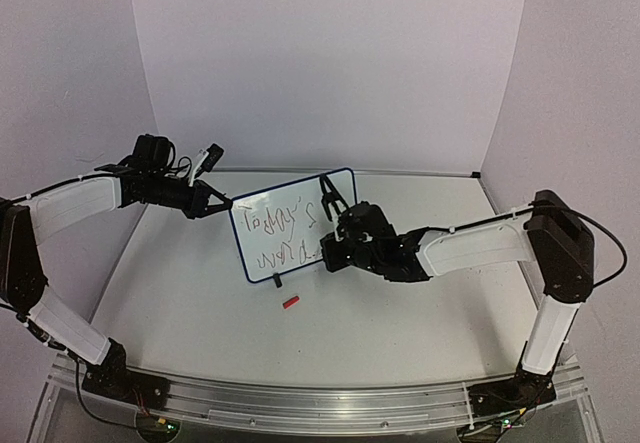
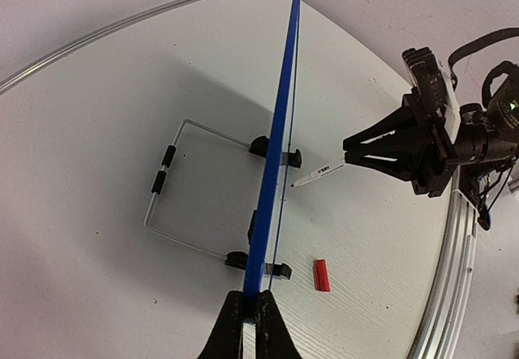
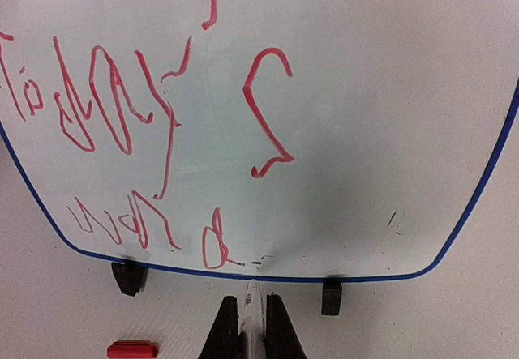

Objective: Write a sentence on the whiteboard

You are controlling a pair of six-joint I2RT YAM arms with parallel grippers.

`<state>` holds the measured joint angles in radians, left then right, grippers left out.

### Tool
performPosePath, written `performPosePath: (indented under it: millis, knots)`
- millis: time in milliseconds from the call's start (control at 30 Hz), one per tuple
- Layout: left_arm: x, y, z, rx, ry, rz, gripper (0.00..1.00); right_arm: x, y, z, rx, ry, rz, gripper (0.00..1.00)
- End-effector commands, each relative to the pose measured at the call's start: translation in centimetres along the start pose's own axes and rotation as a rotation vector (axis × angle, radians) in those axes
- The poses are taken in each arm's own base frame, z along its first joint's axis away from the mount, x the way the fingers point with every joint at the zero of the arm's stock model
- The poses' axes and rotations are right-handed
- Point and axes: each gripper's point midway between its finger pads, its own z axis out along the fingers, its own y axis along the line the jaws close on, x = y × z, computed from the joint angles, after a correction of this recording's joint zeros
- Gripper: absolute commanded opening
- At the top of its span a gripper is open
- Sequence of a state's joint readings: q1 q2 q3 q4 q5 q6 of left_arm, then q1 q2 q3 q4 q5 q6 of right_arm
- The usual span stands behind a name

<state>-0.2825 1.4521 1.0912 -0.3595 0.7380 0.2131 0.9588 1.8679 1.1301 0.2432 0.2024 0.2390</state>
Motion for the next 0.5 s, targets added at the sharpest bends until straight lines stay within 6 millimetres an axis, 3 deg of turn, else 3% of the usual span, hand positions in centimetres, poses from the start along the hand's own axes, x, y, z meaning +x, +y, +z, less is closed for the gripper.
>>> performPosePath:
  millis: [0, 200, 467]
  knots:
    - [-1.4, -0.7, -0.7, 0.002, -0.025, 0.035, 0.00, -3.5, -0.3, -2.7, 0.006, -0.084, 0.015, 0.00]
    - [-1.4, -0.7, -0.7, 0.002, -0.024, 0.035, 0.00, -4.6, 0.1, -3.6, -0.024, -0.109, 0.022, 0.00]
    - [-1.4, -0.8, -0.8, 0.001, -0.027, 0.040, 0.00, -4.9, 0.6, -2.6, -0.031, -0.111, 0.021, 0.00]
